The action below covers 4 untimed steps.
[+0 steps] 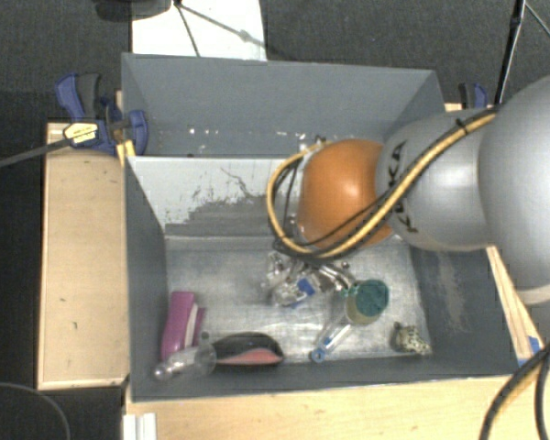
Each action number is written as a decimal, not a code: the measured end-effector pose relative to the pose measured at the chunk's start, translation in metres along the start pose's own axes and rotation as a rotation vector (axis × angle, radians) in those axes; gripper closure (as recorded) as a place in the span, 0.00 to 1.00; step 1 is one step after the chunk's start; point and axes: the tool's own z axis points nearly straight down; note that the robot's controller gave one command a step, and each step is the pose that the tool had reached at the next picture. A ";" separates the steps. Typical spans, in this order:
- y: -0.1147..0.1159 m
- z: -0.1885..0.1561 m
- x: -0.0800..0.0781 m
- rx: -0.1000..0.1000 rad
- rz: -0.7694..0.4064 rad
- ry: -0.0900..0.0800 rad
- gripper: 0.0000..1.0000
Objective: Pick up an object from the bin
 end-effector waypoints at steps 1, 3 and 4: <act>0.000 0.002 0.002 -0.001 -0.001 0.007 0.00; -0.043 -0.022 0.021 0.000 -0.091 0.014 0.00; -0.041 -0.022 0.020 -0.001 -0.092 0.014 1.00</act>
Offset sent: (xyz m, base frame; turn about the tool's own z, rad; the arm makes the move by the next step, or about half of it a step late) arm 0.0000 0.0000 0.0000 0.0000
